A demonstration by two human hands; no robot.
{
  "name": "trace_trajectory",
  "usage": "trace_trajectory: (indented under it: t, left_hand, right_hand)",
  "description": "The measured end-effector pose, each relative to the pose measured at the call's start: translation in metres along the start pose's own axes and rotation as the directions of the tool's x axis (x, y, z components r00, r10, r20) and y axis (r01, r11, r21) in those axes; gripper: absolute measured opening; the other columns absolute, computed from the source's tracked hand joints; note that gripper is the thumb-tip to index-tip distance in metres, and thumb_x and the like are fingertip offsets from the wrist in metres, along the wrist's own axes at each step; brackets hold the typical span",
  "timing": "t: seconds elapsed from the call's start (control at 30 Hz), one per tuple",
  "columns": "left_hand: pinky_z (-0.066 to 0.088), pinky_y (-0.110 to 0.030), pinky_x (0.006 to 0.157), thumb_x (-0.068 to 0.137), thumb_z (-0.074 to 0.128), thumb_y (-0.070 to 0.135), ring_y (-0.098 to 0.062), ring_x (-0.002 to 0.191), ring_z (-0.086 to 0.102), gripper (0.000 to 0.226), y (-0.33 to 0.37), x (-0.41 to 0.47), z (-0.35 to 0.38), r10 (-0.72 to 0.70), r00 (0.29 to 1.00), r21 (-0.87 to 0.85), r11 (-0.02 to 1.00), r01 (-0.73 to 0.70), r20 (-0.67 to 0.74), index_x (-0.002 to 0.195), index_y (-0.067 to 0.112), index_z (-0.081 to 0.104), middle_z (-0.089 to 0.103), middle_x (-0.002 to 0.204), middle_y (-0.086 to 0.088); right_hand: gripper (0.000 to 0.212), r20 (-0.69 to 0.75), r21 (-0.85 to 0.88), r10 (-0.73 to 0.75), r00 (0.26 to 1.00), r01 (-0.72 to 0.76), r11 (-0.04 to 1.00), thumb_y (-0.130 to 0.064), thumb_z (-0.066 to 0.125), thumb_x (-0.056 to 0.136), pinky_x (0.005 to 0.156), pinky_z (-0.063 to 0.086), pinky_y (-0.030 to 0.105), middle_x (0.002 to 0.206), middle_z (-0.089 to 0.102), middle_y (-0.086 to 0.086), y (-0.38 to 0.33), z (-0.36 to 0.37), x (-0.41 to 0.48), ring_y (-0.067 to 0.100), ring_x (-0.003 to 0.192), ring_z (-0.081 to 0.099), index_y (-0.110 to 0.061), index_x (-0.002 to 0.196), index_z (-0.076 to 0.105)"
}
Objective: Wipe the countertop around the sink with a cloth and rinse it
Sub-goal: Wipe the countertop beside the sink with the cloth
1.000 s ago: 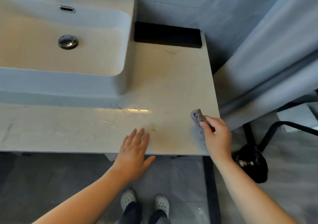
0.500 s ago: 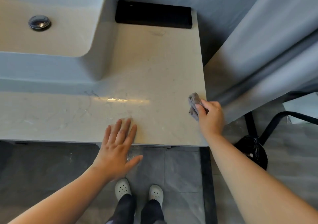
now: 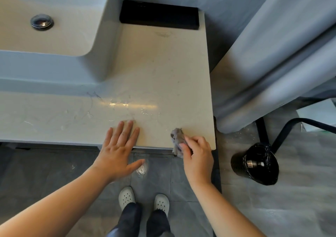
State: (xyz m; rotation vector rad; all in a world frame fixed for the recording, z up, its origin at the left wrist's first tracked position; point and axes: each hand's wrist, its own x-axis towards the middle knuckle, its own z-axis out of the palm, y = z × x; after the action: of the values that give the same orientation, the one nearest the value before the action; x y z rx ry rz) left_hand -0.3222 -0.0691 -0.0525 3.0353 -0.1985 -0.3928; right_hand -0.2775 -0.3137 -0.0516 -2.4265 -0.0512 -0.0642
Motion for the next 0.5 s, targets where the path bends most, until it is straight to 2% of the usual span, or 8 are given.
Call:
trace_trajectory:
  t: [0.1, 0.2, 0.33, 0.5]
  left_hand:
    - [-0.003, -0.049, 0.113, 0.083, 0.018, 0.076, -0.029, 0.145, -0.012, 0.092, -0.003, 0.0, -0.001, 0.007, 1.0, 0.009, 1.0, -0.007, 0.003, 0.152, 0.018, 0.001, -0.006, 0.159, -0.009]
    - [-0.002, -0.048, 0.113, 0.083, 0.023, 0.075, -0.028, 0.145, -0.012, 0.092, -0.005, 0.0, -0.002, 0.01, 1.0, 0.008, 1.0, -0.01, 0.007, 0.152, 0.018, 0.003, -0.004, 0.16, -0.009]
    - [-0.002, -0.047, 0.114, 0.082, 0.029, 0.073, -0.027, 0.146, -0.009, 0.092, -0.005, 0.0, -0.001, 0.01, 1.0, -0.002, 1.0, -0.01, 0.008, 0.152, 0.019, 0.006, -0.001, 0.16, -0.009]
    - [-0.006, -0.046, 0.114, 0.081, 0.029, 0.074, -0.025, 0.145, -0.015, 0.092, -0.007, 0.001, 0.001, 0.015, 1.0, -0.016, 1.0, -0.015, -0.006, 0.152, 0.022, 0.001, -0.008, 0.159, -0.006]
  right_hand:
    - [0.023, 0.135, 0.231, 0.094, 0.986, -0.124, 0.965, -0.023, 0.064, 0.089, 0.072, 0.05, 0.023, 0.095, 0.057, -0.011, -0.008, -0.001, -0.009, 0.005, 0.085, 0.059, -0.023, 0.111, 0.069]
    - [0.023, 0.176, 0.314, 0.065, 0.982, -0.119, 0.942, -0.021, 0.064, 0.089, 0.078, 0.048, 0.016, 0.096, 0.058, -0.009, -0.016, -0.012, -0.01, 0.001, 0.088, 0.06, -0.024, 0.111, 0.069]
    - [0.024, 0.065, 0.289, 0.029, 0.997, -0.047, 0.956, -0.018, 0.064, 0.088, 0.074, 0.04, 0.006, 0.096, 0.06, -0.003, -0.022, -0.031, 0.025, 0.002, 0.088, 0.058, -0.017, 0.112, 0.069]
    - [0.02, -0.054, 0.155, 0.056, 0.997, -0.047, 0.987, -0.019, 0.063, 0.089, 0.069, 0.037, 0.015, 0.095, 0.058, 0.0, -0.007, -0.041, 0.095, 0.016, 0.089, 0.058, -0.012, 0.107, 0.07]
